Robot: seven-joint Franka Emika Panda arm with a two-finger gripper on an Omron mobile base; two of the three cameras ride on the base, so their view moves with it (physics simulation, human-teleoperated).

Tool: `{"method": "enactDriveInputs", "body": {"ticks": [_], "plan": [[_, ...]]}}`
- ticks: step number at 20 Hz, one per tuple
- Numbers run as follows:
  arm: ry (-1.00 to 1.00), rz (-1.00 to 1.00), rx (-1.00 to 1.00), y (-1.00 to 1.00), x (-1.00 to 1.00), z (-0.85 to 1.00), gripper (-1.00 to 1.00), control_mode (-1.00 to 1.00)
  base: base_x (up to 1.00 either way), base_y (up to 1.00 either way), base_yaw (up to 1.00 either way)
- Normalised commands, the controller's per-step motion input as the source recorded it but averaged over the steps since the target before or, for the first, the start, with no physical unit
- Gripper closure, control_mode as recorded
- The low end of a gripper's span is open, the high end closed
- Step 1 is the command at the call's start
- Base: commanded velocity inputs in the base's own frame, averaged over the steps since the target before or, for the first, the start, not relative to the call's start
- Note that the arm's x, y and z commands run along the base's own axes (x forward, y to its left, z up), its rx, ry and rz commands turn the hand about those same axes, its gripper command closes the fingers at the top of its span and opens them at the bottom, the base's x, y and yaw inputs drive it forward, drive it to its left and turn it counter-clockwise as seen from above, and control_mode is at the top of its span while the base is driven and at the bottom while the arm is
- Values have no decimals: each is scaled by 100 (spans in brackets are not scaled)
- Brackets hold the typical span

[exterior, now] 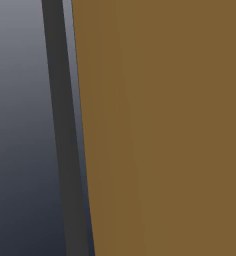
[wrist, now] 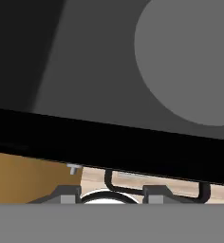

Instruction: Take the baked cake out of the oven and place it on the plate for cooling. Then close the oven door.

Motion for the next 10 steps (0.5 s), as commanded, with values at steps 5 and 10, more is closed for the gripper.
{"method": "enactDriveInputs", "body": {"ticks": [5, 10], "plan": [[-2, 0, -2, -9, -22, -11, -100, -100, 0, 0, 0], [0, 0, -6, -9, -34, -23, -100, -100, 0, 0, 0]]}}
